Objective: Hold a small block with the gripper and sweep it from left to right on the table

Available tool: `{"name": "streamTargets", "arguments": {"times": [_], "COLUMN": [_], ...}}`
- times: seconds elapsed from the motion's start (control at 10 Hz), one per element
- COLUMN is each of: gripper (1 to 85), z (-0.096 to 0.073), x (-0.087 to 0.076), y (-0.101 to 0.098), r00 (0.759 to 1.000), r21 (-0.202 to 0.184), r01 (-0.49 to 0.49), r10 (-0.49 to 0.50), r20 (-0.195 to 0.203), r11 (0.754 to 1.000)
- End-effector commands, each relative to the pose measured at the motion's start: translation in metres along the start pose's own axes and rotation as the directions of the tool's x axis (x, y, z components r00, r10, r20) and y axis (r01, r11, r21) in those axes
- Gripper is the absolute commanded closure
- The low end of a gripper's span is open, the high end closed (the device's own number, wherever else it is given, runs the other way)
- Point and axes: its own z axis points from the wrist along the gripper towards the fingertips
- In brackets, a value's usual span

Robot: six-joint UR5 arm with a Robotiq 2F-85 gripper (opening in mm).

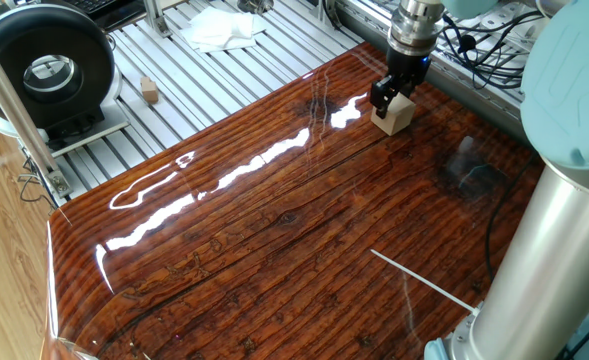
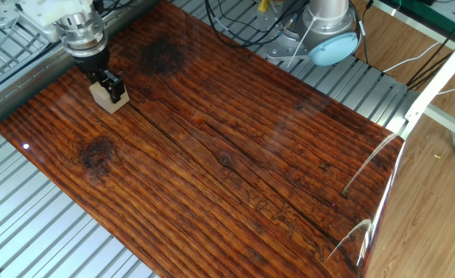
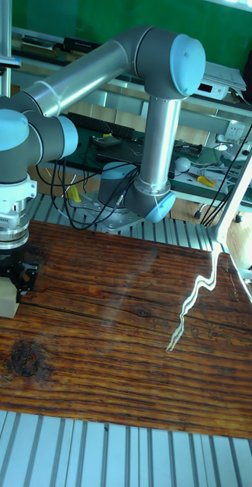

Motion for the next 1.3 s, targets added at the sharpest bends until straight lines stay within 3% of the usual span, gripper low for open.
{"name": "streamTargets", "arguments": {"times": [0.0,1.2], "gripper": [84.7,84.7], "z": [-0.0008,-0.0004], "x": [-0.0021,-0.0016], "y": [0.0023,0.0037], "r00": [1.000,1.000], "r21": [-0.010,-0.014], "r01": [-0.007,-0.008], "r10": [0.007,0.008], "r20": [0.007,0.000], "r11": [1.000,1.000]}}
